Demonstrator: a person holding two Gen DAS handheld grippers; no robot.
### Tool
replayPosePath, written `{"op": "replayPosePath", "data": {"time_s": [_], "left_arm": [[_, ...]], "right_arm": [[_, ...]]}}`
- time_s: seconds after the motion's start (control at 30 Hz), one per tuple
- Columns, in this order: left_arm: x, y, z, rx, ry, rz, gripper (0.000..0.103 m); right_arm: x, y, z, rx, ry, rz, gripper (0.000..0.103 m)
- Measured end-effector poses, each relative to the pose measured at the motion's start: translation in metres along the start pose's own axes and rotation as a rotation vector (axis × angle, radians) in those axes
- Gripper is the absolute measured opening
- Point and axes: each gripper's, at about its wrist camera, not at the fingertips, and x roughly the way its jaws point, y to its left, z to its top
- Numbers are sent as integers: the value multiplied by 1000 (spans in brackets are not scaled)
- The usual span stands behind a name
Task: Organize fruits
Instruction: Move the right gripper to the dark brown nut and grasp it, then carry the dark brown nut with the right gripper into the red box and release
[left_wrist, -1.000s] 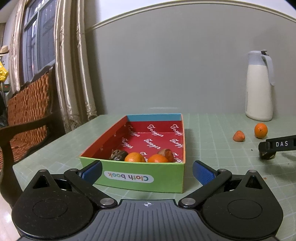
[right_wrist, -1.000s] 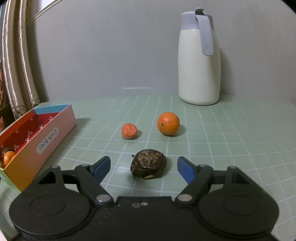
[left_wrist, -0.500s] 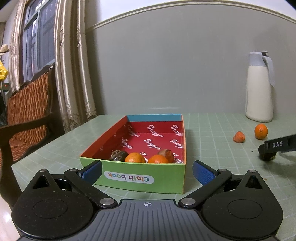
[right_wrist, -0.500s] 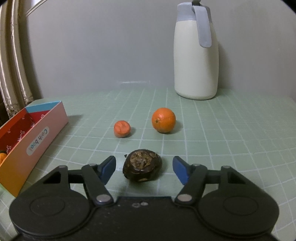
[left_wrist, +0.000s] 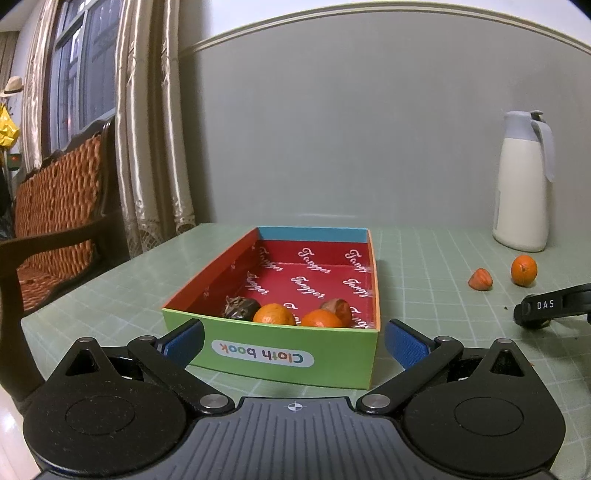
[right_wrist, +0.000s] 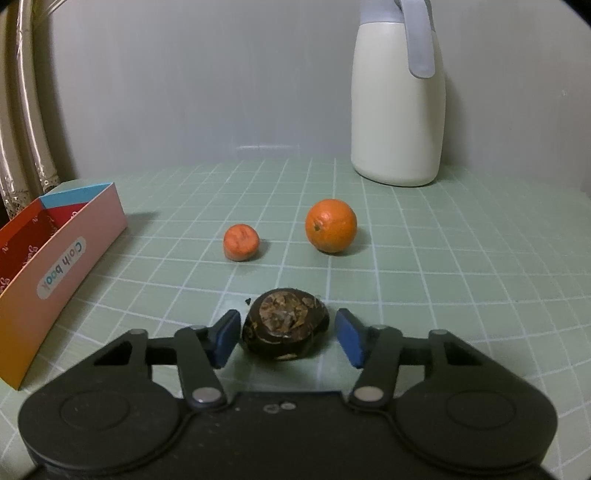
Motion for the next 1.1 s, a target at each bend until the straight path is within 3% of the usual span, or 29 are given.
{"op": "replayPosePath", "data": {"time_s": [0.57, 1.1], "left_arm": [[-1, 15, -1, -29, -7, 43, 103], [-6, 65, -10, -94, 9, 151, 103]], "right_arm": [[-22, 7, 1, 18, -70, 114, 49], [-53, 76, 15, -86, -130, 315, 49]]}}
